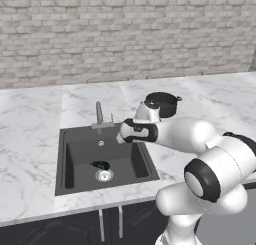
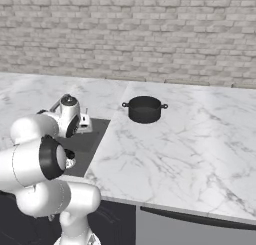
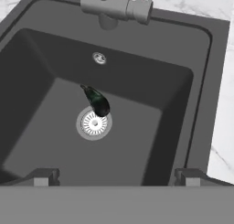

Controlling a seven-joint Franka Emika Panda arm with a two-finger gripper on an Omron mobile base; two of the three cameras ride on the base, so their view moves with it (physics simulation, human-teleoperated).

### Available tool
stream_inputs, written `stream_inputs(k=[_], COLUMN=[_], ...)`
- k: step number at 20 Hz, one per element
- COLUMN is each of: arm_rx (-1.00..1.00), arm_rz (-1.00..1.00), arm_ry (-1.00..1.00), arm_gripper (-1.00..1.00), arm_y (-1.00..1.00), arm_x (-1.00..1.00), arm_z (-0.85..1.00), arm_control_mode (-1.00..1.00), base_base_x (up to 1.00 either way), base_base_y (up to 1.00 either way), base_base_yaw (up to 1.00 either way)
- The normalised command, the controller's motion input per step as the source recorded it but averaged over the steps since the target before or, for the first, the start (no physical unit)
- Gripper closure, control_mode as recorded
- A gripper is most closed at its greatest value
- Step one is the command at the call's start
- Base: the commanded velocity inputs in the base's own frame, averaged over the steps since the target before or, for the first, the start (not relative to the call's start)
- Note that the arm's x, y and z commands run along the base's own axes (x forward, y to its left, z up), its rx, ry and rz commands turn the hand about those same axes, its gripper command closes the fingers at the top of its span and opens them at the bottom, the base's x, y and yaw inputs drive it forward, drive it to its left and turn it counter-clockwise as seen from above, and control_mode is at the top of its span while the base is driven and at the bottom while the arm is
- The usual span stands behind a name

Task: Turn on the sink faucet. Then move the eggplant from the counter to the sink. Turn off the sink. Move the vegetable from the sink to the pot next to the stove. Finally move the pot to the front center burner.

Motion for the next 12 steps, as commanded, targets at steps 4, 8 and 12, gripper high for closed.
stream_inputs(k=[4, 8, 12], arm_rx=[-0.03, -0.02, 0.00], arm_rz=[0.00, 0.05, 0.03], arm_ry=[0.00, 0.02, 0.00], arm_gripper=[-1.00, -1.00, -1.00], arm_y=[0.32, 0.42, 0.31], arm_x=[0.00, 0.00, 0.00], arm_z=[-0.22, -0.28, -0.25], arm_control_mode=[-1.00, -1.00, -1.00], base_base_x=[0.00, 0.00, 0.00], base_base_y=[0.00, 0.00, 0.00], base_base_yaw=[0.00, 0.00, 0.00])
